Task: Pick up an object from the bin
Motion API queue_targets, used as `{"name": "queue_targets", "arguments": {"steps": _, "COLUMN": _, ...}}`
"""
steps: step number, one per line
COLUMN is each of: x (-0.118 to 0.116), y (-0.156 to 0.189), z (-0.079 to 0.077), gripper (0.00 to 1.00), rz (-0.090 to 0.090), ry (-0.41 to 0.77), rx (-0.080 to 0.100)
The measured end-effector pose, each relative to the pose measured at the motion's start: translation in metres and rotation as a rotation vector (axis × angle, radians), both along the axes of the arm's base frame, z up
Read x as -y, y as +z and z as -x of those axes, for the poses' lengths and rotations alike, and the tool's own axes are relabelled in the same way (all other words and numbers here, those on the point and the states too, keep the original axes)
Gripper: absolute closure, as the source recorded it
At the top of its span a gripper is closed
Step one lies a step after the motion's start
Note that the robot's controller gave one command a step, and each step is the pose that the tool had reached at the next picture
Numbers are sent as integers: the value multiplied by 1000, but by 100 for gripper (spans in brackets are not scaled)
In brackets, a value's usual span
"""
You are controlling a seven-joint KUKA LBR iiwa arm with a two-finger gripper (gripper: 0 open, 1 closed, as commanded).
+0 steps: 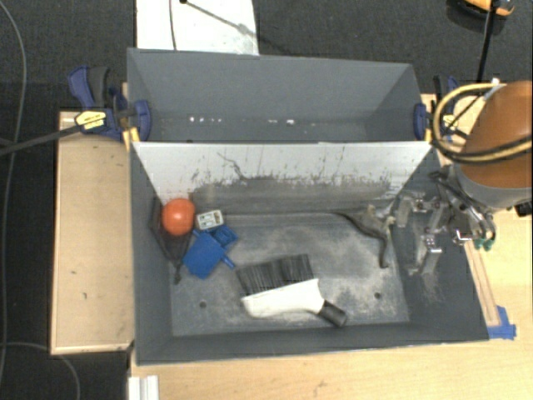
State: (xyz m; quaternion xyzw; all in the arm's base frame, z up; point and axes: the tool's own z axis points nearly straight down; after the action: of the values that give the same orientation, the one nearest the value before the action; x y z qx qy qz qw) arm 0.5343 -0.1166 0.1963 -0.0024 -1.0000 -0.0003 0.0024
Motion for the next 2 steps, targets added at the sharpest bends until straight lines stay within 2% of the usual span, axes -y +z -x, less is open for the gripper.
{"name": "queue_targets", "arguments": {"steps": 1, "x": -1, "y": 5, "z": -1, "gripper": 0, "rz": 1, "ry": 3, "rx": 8}}
{"name": "queue_targets", "arguments": {"steps": 2, "x": -23, "y": -37, "z": 4, "gripper": 0, "rz": 3, "ry": 18, "rx": 14}}
